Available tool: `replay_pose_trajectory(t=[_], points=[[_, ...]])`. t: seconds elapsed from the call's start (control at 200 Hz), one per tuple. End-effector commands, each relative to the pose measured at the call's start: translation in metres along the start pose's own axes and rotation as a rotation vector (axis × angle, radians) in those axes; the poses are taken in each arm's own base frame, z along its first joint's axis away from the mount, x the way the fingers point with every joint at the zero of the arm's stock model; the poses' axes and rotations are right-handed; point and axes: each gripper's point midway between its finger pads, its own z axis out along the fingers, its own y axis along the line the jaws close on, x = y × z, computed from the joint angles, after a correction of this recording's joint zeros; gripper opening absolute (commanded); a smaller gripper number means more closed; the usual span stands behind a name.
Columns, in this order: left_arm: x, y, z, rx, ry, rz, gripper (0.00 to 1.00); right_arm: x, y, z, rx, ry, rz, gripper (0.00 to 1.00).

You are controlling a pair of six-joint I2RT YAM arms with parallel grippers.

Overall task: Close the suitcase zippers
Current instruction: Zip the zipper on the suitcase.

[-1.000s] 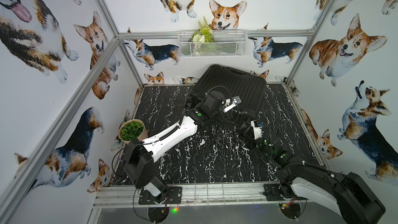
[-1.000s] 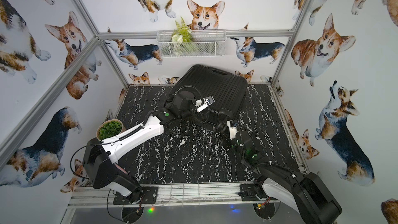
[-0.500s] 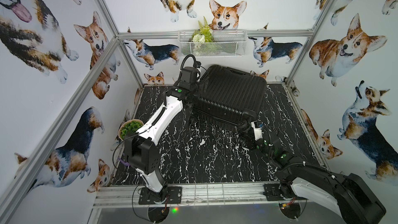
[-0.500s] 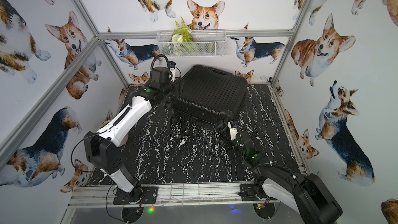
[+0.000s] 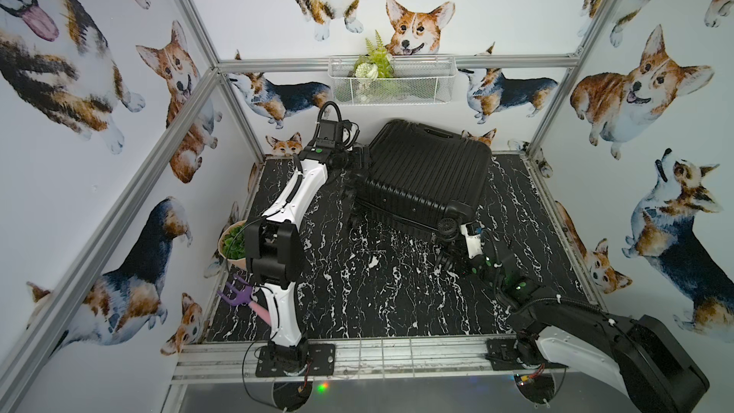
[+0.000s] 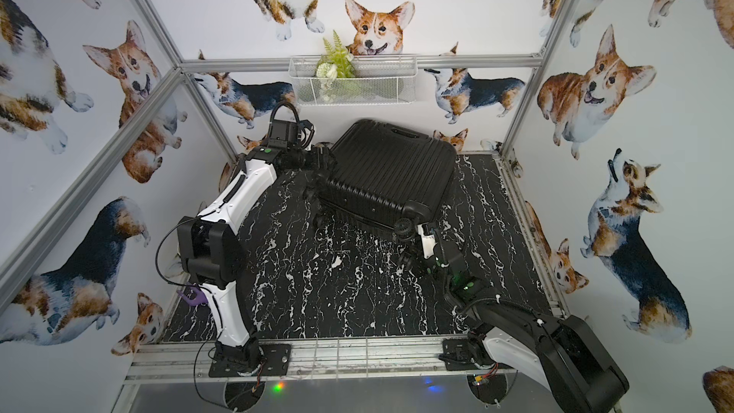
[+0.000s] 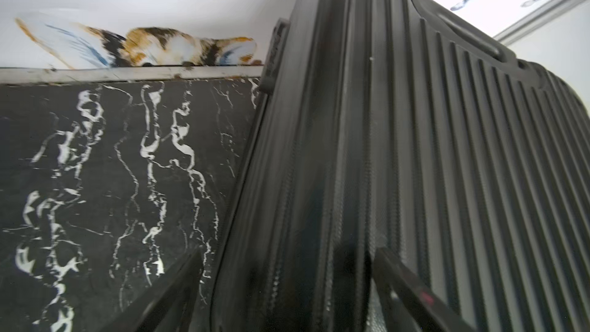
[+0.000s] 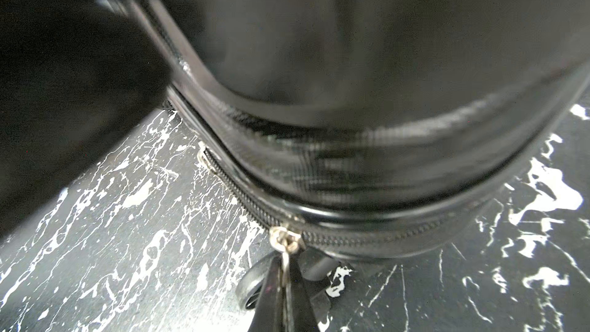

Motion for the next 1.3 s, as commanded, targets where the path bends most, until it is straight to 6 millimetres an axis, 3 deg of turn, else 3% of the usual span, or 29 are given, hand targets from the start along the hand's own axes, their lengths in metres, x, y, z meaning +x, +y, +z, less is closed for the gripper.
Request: replay_pose_trajectory(t=[0.0,0.31,0.656,0.681,0.931,1.291], points=[[0.021,-0.003,0.003,0.049,0.064,-0.045,0.86,-0.008,0.011,0.002,-0.058,-0.022,-0.007,0.00],[0.061,-0.012,-0.004,0.138,0.086,-0.114,0.77,-0.016,0.025,0.003,-0.143,-0.066,0.065,0.00],[0.083,-0.017,-0.021,0.162,0.072,-0.144,0.72,-0.036,0.043,-0.002,-0.263,-0.172,0.154,0.00],[0.085,-0.016,-0.021,0.160,0.072,-0.146,0.71,-0.030,0.042,0.002,-0.258,-0.149,0.161,0.00],[0.105,-0.009,-0.018,0.143,0.096,-0.166,0.71,-0.034,0.051,0.007,-0.320,-0.160,0.203,0.00],[0.104,-0.012,-0.024,0.155,0.082,-0.166,0.70,-0.029,0.062,0.012,-0.385,-0.120,0.195,0.00]])
